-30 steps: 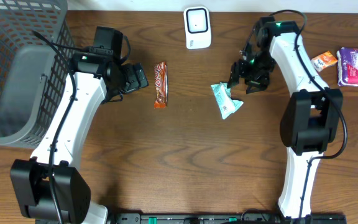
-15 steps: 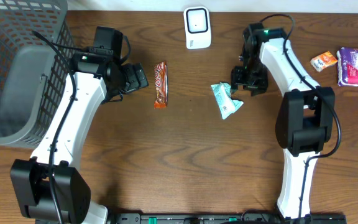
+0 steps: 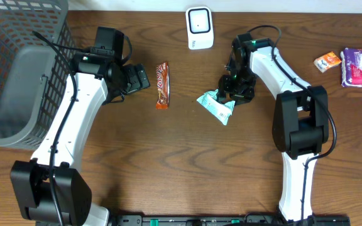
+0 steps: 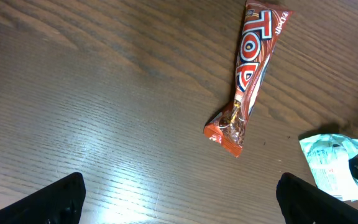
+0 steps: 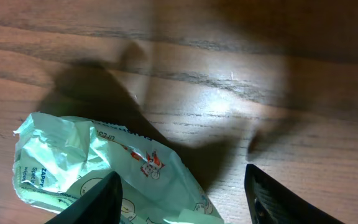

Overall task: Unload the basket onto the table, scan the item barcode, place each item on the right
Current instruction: 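Lower the right gripper back over the wipes pack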

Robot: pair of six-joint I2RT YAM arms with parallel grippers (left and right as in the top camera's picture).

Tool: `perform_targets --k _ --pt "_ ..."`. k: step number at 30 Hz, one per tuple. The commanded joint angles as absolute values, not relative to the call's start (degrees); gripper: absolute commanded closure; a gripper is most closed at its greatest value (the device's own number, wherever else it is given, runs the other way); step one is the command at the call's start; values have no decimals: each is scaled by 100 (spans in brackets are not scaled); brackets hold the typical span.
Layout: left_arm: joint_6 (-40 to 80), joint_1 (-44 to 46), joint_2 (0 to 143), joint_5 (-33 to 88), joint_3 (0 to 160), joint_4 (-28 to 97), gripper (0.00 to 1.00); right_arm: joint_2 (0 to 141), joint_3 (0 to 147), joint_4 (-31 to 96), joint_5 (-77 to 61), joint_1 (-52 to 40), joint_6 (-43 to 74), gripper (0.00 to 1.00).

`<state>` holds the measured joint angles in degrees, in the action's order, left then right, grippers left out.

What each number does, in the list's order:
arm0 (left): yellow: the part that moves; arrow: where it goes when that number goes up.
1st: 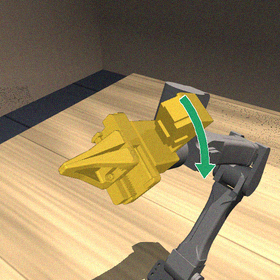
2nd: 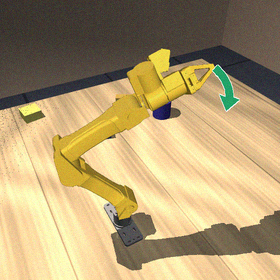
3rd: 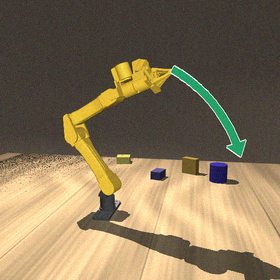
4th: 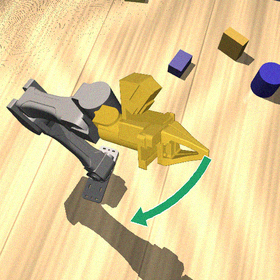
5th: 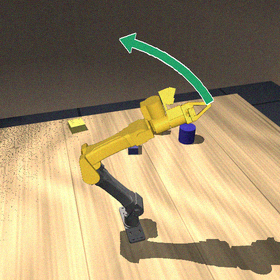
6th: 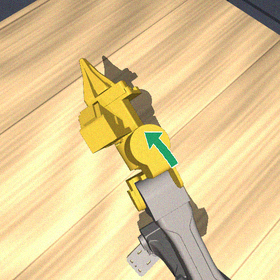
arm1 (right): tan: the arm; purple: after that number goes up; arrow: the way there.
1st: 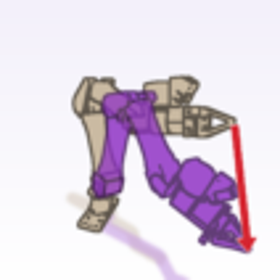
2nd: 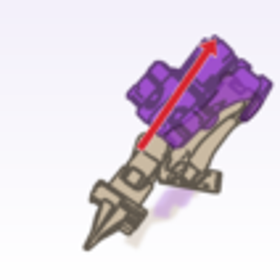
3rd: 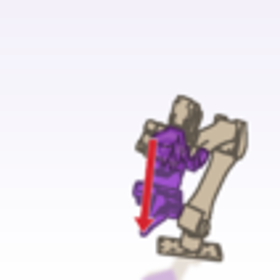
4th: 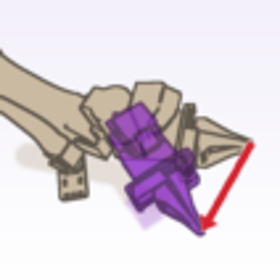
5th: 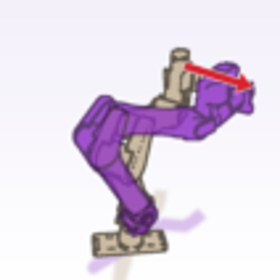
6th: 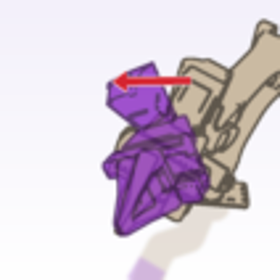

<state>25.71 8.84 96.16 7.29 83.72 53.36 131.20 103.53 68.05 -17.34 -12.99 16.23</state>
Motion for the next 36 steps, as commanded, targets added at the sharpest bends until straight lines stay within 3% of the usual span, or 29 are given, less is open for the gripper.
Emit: perform_targets --k 1,6,13,25,32,36 --pt "2580 880 9618 657 8423 5349 2 13072 10405 6941 -1876 -1282 1925 41" --pt "2580 880 9618 657 8423 5349 2 13072 10674 7262 -1855 -1199 1758 40" --pt "2580 880 9618 657 8423 5352 2 13069 11480 7909 -1855 -1122 215 32" --pt "2582 880 9618 657 8423 5349 2 13072 11570 7454 -1822 -1135 -1511 7" --pt "2582 880 9618 657 8423 5349 2 13074 11500 7408 -1999 -1133 -1931 1" --pt "2582 880 9618 657 8423 5349 2 13074 11500 7437 -2829 -1092 -2263 1"
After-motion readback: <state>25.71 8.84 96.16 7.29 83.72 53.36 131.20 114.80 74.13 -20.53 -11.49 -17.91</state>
